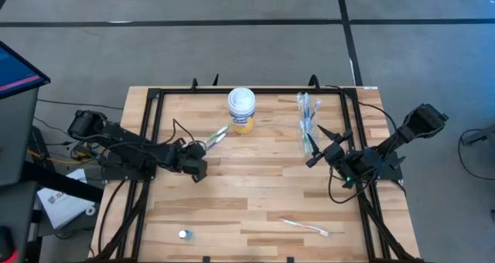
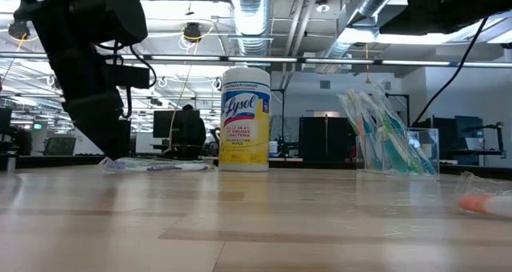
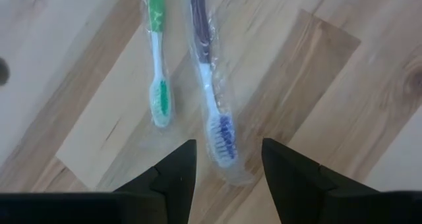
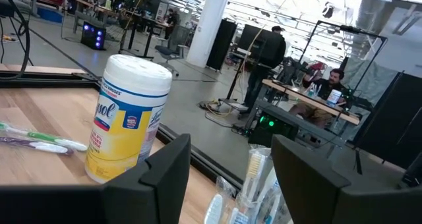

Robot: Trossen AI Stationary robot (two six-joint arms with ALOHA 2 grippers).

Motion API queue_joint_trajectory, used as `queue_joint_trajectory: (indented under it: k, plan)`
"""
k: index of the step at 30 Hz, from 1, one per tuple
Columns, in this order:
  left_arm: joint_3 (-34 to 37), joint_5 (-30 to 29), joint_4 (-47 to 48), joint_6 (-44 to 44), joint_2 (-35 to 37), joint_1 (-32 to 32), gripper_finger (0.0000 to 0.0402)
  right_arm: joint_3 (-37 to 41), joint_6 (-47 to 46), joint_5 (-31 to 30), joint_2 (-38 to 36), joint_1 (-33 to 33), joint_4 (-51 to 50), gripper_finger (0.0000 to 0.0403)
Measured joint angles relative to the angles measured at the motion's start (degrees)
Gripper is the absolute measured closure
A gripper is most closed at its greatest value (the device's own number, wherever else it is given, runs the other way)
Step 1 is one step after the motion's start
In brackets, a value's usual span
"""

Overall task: Pick & Place toothbrushing station
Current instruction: Put the purple toothbrush into the transparent organizer

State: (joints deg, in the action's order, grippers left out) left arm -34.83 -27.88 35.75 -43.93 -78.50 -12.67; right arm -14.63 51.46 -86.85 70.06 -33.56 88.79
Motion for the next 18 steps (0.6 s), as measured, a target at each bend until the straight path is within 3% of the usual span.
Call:
queue_joint_trajectory:
  k: [18]
  plan:
    - [0.0,2.32,1.18,-0.04,0.0,-0.13,0.0267,0.0,0.15,0.0,0.0,0.0,-0.02,0.0201]
